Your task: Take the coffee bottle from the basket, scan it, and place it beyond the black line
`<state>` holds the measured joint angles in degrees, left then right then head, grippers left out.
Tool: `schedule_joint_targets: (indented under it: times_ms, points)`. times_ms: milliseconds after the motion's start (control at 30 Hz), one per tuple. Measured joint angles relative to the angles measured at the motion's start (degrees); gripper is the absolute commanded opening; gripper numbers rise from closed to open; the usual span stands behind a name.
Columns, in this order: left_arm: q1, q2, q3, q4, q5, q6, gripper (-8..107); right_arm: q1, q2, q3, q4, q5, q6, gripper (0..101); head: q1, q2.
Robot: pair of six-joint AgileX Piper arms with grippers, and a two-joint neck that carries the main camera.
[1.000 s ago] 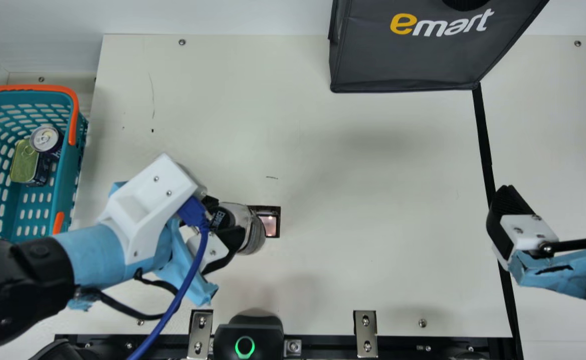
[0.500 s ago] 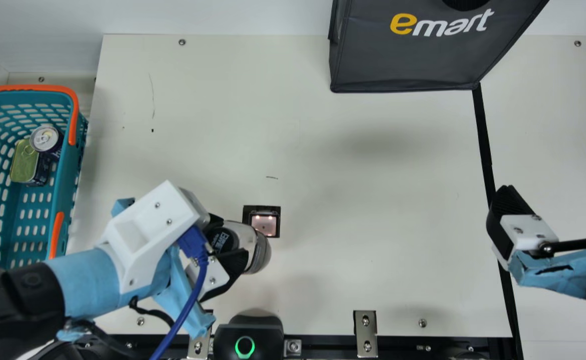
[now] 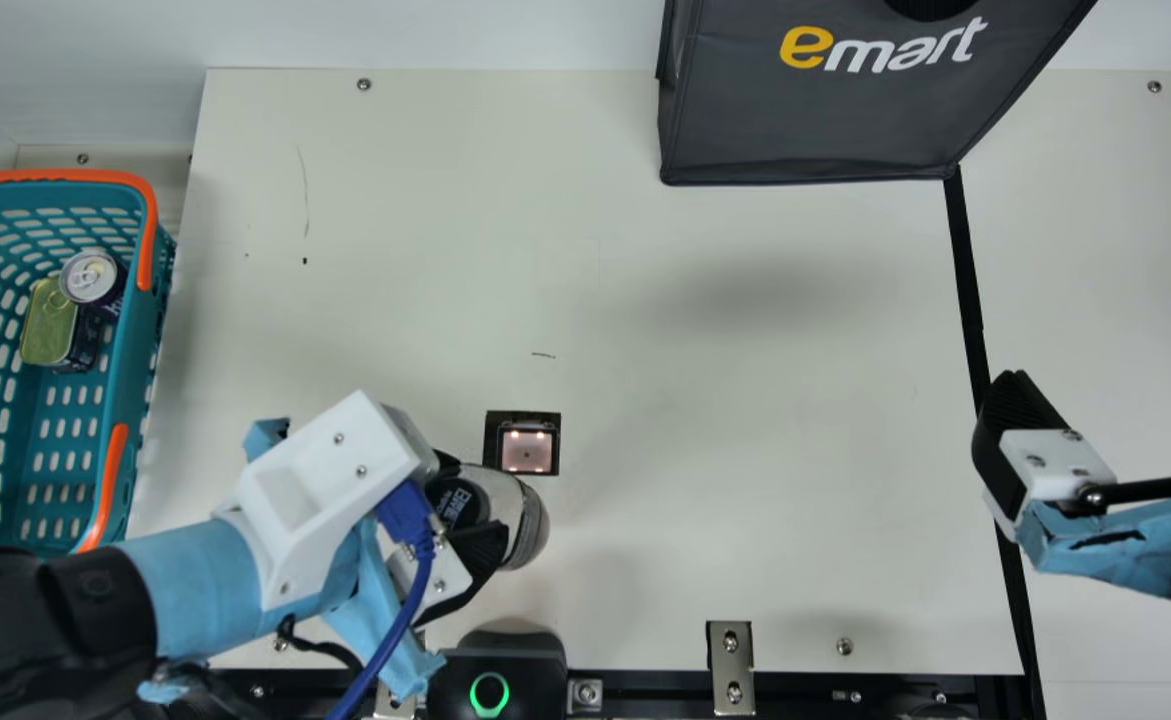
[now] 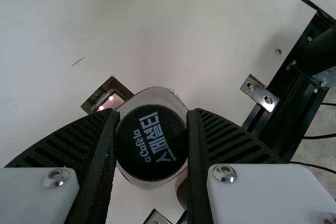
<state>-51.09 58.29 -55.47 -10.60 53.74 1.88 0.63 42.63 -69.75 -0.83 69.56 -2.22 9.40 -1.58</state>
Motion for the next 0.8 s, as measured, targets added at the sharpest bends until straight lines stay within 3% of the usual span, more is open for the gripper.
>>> schedule_joint_targets:
  times_ms: [800]
  points:
    - [3.86, 10.01, -1.32, -2.52, -9.97, 7.22, 10, 0.00, 0.00, 0.00, 0.00, 0.00, 0.00, 91, 0.00, 0.00]
